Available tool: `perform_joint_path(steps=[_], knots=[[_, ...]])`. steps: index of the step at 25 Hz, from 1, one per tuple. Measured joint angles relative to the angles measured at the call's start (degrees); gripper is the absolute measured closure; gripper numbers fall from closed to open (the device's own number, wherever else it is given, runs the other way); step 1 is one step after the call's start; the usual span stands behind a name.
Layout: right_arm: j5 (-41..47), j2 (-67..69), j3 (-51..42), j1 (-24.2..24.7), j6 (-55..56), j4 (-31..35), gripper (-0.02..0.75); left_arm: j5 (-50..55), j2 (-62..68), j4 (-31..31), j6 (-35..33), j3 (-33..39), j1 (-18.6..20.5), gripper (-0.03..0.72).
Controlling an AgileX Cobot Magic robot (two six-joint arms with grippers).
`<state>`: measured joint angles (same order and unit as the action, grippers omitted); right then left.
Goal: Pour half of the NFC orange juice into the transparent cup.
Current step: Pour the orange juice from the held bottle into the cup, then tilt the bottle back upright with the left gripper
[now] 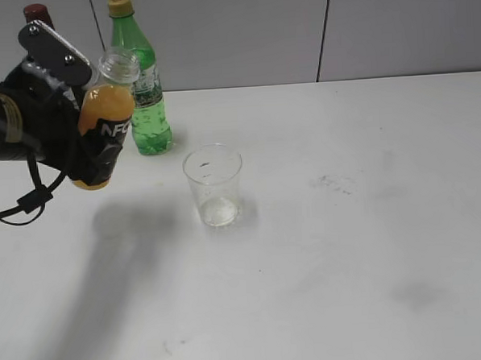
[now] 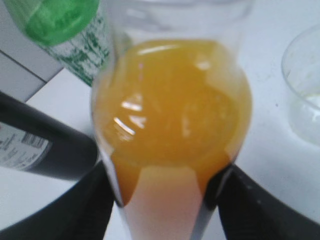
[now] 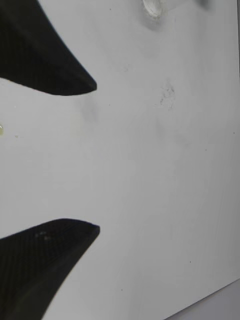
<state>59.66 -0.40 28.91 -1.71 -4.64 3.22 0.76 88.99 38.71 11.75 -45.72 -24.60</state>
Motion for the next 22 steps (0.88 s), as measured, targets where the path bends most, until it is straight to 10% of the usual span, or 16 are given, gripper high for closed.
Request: perform_joint_path(steps=[22], knots=[[0.0, 0.0, 0.0, 0.0, 0.0, 0.0, 0.148, 20.3, 6.1, 15.2, 0.6, -7.5, -7.9, 0.216]])
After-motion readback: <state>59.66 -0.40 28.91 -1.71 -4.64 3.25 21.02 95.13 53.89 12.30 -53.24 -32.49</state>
